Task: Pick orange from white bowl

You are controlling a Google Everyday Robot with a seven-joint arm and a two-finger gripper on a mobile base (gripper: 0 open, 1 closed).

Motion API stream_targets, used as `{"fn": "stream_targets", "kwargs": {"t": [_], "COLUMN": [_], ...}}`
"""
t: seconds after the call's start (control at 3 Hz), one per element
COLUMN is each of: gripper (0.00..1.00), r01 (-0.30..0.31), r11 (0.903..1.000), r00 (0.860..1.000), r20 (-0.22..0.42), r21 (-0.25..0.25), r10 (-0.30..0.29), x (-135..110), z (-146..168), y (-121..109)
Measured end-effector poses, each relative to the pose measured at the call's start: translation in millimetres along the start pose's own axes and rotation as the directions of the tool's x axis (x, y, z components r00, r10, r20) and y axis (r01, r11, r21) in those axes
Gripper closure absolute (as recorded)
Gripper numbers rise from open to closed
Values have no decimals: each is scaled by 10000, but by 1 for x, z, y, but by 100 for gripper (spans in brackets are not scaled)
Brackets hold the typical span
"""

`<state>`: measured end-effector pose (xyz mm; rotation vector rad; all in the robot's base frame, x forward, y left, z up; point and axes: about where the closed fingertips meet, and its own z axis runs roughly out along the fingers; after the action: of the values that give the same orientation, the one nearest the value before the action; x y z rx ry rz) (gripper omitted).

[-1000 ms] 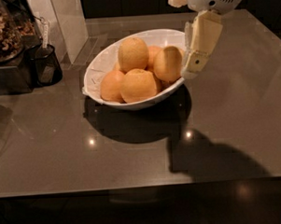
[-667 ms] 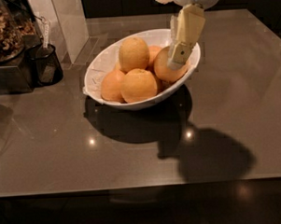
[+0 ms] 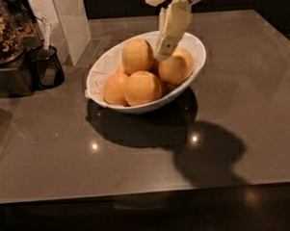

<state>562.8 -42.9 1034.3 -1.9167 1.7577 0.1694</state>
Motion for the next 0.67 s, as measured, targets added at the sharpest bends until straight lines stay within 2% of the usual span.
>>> {"fn": "stream_targets", "kwargs": {"t": [0.33, 0.67], "gripper": [26, 22], "r01": [5, 265], "r11": [10000, 9996], "r00": [10000, 9995], "r20": [3, 145], "r21": [-2, -104], "r10": [-5, -263], "x": [0, -10], "z": [0, 9], "y": [0, -6]}}
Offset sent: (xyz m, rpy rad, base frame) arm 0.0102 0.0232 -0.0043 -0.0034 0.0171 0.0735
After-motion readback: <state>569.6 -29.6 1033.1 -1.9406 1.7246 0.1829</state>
